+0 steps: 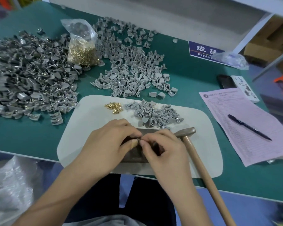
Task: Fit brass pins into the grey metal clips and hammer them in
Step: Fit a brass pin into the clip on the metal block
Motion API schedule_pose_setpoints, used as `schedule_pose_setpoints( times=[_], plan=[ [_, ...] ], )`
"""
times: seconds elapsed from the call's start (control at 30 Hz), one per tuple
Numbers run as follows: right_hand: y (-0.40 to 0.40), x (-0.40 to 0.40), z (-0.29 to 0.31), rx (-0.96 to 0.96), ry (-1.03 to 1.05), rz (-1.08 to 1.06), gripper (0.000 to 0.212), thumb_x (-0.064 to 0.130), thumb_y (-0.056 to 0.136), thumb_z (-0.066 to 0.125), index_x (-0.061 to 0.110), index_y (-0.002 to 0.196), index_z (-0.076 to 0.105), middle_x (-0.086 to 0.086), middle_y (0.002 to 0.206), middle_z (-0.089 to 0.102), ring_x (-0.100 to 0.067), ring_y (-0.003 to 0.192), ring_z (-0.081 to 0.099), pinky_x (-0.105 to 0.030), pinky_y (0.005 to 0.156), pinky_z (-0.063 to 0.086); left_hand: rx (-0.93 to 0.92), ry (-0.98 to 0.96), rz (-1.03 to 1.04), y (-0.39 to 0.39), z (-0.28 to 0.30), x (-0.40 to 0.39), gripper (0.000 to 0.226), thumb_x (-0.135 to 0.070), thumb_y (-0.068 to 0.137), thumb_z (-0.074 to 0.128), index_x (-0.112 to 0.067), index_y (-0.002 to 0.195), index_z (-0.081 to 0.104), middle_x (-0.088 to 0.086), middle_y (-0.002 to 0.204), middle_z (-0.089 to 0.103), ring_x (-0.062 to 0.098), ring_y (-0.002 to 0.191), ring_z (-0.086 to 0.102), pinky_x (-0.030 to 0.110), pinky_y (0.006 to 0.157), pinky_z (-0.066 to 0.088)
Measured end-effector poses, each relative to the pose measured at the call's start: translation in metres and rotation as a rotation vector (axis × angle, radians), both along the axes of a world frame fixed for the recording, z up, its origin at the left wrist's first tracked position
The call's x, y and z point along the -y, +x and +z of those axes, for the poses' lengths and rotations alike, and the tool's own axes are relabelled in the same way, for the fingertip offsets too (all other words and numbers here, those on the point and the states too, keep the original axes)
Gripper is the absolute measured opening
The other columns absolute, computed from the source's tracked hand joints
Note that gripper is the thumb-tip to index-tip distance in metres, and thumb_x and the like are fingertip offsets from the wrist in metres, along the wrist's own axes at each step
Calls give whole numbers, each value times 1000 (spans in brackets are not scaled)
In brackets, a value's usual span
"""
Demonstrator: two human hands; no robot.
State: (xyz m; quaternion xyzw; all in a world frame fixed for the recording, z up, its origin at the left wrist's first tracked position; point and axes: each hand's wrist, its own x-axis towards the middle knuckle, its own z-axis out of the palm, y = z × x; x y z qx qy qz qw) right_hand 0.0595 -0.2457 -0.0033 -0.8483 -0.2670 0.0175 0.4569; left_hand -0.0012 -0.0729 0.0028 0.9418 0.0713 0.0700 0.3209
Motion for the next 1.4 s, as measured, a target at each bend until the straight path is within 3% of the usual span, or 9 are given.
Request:
schedule_pose_setpoints(
  times=[0.23, 0.53, 0.63, 0.8, 0.87, 0.9, 0.97, 1.17, 1.4],
  plan=[
    [-1, -8, 6, 216, -252, -27, 3, 35, 89, 69, 35, 87, 70, 13, 91, 59, -7, 72, 58, -30, 57, 47, 7, -224, 76, -2, -5, 1, 14, -29, 85, 75, -37, 96, 71, -18, 94, 60, 3, 90, 55, 33, 81, 50],
    [5, -10, 21, 203, -357, 21, 8, 28, 86, 75, 33, 83, 70, 12, 85, 57, -6, 69, 53, -24, 56, 42, 27, -187, 106, -3, -6, 3, 12, -32, 87, 73, -40, 96, 71, -18, 95, 58, -1, 94, 52, 26, 78, 47],
    [5, -14, 33, 308, -490, 80, 9, 25, 85, 77, 28, 81, 69, 9, 83, 56, -7, 70, 55, -26, 53, 42, 60, -204, 119, -3, -8, 3, 14, -27, 85, 75, -38, 94, 73, -19, 93, 59, -1, 91, 52, 23, 75, 46],
    [7, -25, 53, 448, -718, 210, 23, 17, 66, 90, 21, 70, 68, 6, 78, 59, -19, 70, 63, -29, 44, 42, 80, -233, 116, -1, -9, 1, 10, -31, 83, 79, -37, 90, 76, -16, 89, 61, 4, 85, 56, 32, 71, 50],
    [11, -29, 55, 447, -764, 283, 14, 19, 76, 82, 22, 79, 69, 6, 85, 57, -19, 80, 63, -30, 52, 40, 84, -243, 108, 0, -9, -1, 9, -32, 82, 80, -37, 88, 76, -15, 86, 61, 5, 82, 57, 34, 70, 50],
    [13, -29, 53, 414, -762, 299, 4, 21, 86, 73, 22, 87, 69, 5, 92, 55, -19, 89, 61, -32, 58, 40, 86, -254, 109, 0, -9, -1, 10, -32, 82, 80, -38, 88, 76, -15, 86, 61, 5, 82, 58, 33, 70, 50],
    [15, -24, 48, 352, -662, 283, 9, 21, 95, 63, 22, 91, 71, 5, 93, 55, -20, 90, 60, -34, 62, 44, 89, -262, 121, 0, -9, -1, 12, -30, 81, 80, -39, 87, 76, -17, 87, 62, 3, 82, 58, 30, 70, 49],
    [15, -8, 23, 183, -313, 156, 14, 9, 89, 72, 22, 83, 76, 8, 83, 61, -12, 73, 59, -38, 64, 51, 81, -235, 140, -2, -9, 1, 11, -31, 82, 79, -39, 90, 78, -21, 90, 63, 1, 88, 57, 24, 72, 49],
    [19, -8, 17, 142, -255, 153, 16, 11, 88, 74, 26, 86, 80, 9, 82, 64, -10, 72, 59, -35, 68, 51, 86, -138, 87, -5, -7, -1, 9, -35, 86, 75, -39, 95, 75, -22, 92, 64, -3, 92, 54, 25, 75, 49]
  ],
)
